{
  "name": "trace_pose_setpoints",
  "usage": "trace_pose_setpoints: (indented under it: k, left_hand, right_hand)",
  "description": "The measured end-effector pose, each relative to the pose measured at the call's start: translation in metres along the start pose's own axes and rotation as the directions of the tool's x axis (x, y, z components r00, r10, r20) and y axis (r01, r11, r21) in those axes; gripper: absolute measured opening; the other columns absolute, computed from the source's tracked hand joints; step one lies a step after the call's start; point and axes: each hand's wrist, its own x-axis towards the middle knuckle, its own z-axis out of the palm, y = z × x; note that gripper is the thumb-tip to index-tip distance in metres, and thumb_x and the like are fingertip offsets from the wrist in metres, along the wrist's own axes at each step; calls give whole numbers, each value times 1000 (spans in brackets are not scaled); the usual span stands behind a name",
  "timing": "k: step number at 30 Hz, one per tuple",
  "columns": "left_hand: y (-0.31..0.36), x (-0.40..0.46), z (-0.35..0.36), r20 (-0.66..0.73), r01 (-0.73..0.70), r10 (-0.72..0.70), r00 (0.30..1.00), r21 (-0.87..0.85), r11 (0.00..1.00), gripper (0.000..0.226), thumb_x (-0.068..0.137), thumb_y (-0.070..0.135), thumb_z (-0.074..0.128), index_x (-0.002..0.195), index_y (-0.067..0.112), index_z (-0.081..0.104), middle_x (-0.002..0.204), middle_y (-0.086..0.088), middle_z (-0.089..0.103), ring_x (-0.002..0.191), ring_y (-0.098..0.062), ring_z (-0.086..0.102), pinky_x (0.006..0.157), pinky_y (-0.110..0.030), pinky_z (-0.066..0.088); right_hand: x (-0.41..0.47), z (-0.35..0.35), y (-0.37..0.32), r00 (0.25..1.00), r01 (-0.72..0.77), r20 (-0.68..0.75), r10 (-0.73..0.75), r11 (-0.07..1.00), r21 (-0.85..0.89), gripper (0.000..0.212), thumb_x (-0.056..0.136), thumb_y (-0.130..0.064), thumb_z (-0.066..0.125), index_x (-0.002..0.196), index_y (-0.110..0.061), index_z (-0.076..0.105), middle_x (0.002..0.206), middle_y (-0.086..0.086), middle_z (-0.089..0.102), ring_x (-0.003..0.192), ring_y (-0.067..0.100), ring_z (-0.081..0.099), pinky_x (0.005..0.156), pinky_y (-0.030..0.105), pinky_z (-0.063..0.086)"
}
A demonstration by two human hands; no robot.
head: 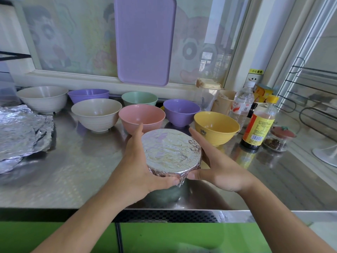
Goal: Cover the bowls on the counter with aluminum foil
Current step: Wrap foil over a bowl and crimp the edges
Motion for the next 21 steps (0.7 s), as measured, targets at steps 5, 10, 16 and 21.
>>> trace_pose_setpoints:
  k: [5,10,16,21]
  left_hand:
    - [-1,0,1,-13,11,-11,1000,3,1000,164,36,70,97,163,39,-2,159,11,28,147,-3,35,123,-39,35]
    - [5,-1,0,-32,-9,11,999,59,998,159,38,72,96,162,36,4,158,14,32,145,-5,37,119,-37,39]
    - [18,-6,3,-70,-33,50,996,221,975,163,41,83,88,163,36,-10,167,15,18,151,-5,23,122,-34,33]
    - [22,-8,5,-107,-1,28,994,245,970,165,35,89,84,164,33,-4,167,15,19,151,-6,25,120,-34,36]
  right_hand:
    - [0,0,2,1000,-5,-4,5,1000,0,121,83,-10,88,169,-35,6,167,-27,26,150,-12,27,131,34,23]
    - [0,4,-1,1000,8,-12,-8,999,-41,123,83,-8,89,168,-35,5,163,-34,27,149,-14,27,129,29,23]
    - [2,13,-2,996,39,-69,-48,992,-121,130,77,-13,94,169,-28,3,165,-28,27,149,-16,25,126,19,23]
    - [5,21,0,988,90,-113,-108,984,-157,134,78,-24,94,169,-29,-4,170,-22,25,155,-6,23,130,34,25]
